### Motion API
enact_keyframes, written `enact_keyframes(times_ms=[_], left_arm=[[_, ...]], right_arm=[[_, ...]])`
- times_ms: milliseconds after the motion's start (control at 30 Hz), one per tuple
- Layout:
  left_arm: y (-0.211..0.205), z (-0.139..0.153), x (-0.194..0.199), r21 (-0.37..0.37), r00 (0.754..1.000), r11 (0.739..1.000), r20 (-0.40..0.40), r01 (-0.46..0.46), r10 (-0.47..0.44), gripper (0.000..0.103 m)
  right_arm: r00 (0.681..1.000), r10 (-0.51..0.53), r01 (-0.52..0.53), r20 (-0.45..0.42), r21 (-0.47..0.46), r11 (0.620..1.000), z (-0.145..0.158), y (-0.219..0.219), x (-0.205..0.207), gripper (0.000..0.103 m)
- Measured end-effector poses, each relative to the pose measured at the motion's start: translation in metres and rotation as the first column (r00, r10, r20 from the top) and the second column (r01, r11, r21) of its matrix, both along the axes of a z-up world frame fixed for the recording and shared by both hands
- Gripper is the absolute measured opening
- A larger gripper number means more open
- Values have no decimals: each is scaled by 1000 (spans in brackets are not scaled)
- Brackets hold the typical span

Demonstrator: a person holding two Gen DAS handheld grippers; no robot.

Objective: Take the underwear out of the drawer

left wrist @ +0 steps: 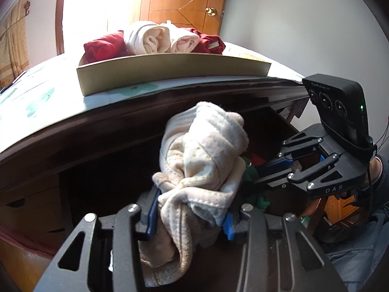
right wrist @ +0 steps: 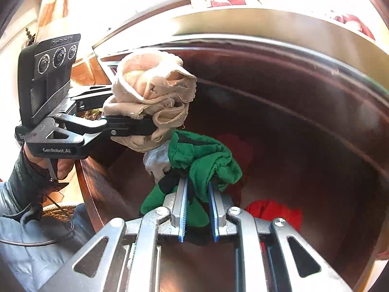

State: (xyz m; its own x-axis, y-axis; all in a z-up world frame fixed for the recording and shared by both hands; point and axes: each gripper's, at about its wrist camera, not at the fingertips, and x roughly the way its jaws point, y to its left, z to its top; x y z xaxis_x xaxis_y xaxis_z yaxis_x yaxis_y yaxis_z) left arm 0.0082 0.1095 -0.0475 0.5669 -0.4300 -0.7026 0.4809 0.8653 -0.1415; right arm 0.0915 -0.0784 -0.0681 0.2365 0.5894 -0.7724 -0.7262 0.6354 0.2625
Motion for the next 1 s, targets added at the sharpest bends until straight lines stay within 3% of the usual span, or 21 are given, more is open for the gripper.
enact_keyframes(times_ms=[533,667,933,1000], left_arm=[[9,11,-9,-21,994,998,95,-53,55,40],[10,13,-12,-23,992,998,109,-63,65,40],[9,11,-11,-17,993,998,103,-61,62,40],[9,11,-11,-17,993,998,102,-60,61,40]], right_arm=[[992,-25,11,125,117,993,19,-39,-34,15],[988,-37,17,147,138,990,20,-47,-44,4],[996,-47,37,79,114,993,18,-53,-39,1],[997,-64,60,46,88,994,16,-53,-33,5]])
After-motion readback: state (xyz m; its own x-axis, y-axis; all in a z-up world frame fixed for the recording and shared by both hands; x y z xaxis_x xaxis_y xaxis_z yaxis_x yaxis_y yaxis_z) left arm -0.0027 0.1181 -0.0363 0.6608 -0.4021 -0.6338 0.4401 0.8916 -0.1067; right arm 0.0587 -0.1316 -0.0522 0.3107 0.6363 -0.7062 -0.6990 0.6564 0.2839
